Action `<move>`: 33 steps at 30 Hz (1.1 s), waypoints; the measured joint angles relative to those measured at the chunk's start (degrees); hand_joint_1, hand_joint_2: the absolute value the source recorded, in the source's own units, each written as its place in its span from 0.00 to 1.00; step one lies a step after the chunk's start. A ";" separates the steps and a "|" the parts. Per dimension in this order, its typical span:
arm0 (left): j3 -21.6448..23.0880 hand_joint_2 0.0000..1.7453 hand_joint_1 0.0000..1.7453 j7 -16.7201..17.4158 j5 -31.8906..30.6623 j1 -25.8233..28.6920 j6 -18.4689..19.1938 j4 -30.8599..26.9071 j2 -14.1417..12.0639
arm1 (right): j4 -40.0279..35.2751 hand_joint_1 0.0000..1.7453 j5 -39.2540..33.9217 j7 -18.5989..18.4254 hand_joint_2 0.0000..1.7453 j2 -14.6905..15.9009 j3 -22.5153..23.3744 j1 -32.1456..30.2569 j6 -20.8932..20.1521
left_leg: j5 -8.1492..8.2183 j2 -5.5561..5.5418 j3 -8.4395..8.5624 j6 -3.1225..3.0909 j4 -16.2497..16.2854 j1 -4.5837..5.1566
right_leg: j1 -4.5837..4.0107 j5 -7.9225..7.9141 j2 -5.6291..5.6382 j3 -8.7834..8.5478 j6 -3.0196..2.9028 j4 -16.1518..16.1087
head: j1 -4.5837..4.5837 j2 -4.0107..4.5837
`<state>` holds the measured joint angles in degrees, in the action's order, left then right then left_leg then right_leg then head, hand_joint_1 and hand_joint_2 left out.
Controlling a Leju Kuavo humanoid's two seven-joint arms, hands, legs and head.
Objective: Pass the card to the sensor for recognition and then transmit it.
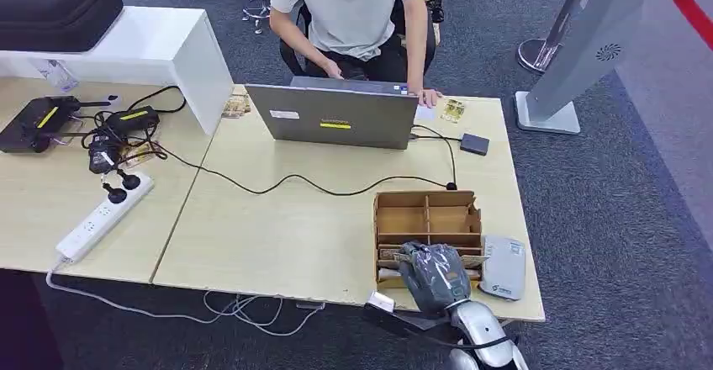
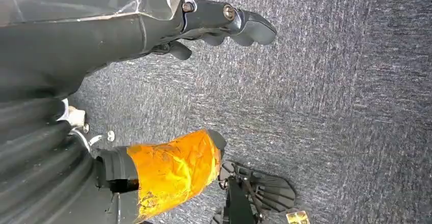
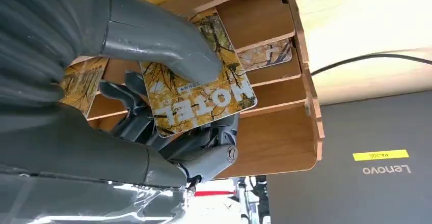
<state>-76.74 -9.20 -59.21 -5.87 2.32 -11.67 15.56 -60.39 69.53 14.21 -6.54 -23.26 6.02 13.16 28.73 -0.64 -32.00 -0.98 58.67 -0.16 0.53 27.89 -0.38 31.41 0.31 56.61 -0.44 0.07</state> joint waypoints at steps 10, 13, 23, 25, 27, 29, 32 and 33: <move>0.00 1.00 0.00 -1.99 -0.90 0.01 -0.85 0.00 -0.11 | -0.13 1.00 -1.51 0.04 1.00 -0.26 0.74 0.51 -0.20 | 0.00 0.00 -0.01 0.00 0.00 0.00 | 0.00 0.00 0.01 -0.01 0.00 0.02 | 0.00 0.00; 0.02 1.00 0.00 -1.05 -1.81 0.02 -0.79 0.00 -0.24 | -1.11 1.00 -4.64 1.18 1.00 -0.74 1.48 3.40 -1.59 | -0.01 0.07 0.00 0.00 0.00 0.00 | 0.01 -0.02 0.07 0.00 0.01 0.05 | 0.00 0.00; 1.44 1.00 0.00 -0.44 -5.14 0.08 0.75 0.00 -0.66 | -2.40 1.00 -15.65 -1.10 1.00 -3.63 9.29 26.94 -10.06 | -0.20 0.10 0.02 0.00 0.02 0.01 | 0.01 -0.19 0.08 0.01 -0.04 0.11 | 0.00 0.00; 1.70 1.00 0.00 -0.57 -5.31 0.06 1.31 0.00 -0.76 | -0.61 1.00 -16.15 -2.25 1.00 -4.11 10.78 31.48 -10.75 | -0.20 0.09 0.03 0.00 0.02 0.01 | 0.00 -0.19 0.08 0.01 -0.04 0.11 | -0.02 0.00; 1.97 1.00 0.00 -0.70 -5.46 0.07 1.55 0.00 -0.85 | 0.59 1.00 -16.31 -3.04 1.00 -4.37 11.78 34.01 -10.82 | -0.20 0.03 0.01 0.00 0.02 0.01 | -0.01 -0.18 0.04 -0.01 -0.04 0.11 | 0.00 0.00; 2.38 1.00 0.00 -1.14 -5.75 0.11 1.88 0.00 -0.96 | 4.75 1.00 -15.37 -4.88 1.00 -4.74 13.17 38.67 -10.41 | -0.21 0.08 -0.07 0.00 0.02 0.03 | 0.04 -0.20 0.09 0.17 -0.06 0.17 | -0.07 0.00; 2.93 1.00 0.00 -1.77 -6.69 0.08 2.43 0.00 -1.12 | 10.87 1.00 -11.80 -8.97 1.00 -4.74 15.61 45.45 -7.67 | -0.21 0.06 -0.06 0.01 0.02 0.02 | 0.03 -0.20 0.06 0.12 -0.06 0.16 | 0.00 0.00; 3.04 1.00 0.00 -1.90 -6.93 0.09 2.56 0.00 -1.14 | 13.04 1.00 -10.77 -10.15 1.00 -4.74 16.17 47.32 -7.12 | -0.21 0.07 -0.06 0.01 0.02 0.02 | 0.03 -0.20 0.07 0.12 -0.06 0.16 | 0.00 0.00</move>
<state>-73.70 -11.10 -66.14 -5.78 4.87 -11.67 14.43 -47.35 58.76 4.06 -11.28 -7.09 53.34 6.03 28.52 -0.57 -32.05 -0.98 58.69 -0.14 0.55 27.69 -0.31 31.53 0.26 56.77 -0.44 0.07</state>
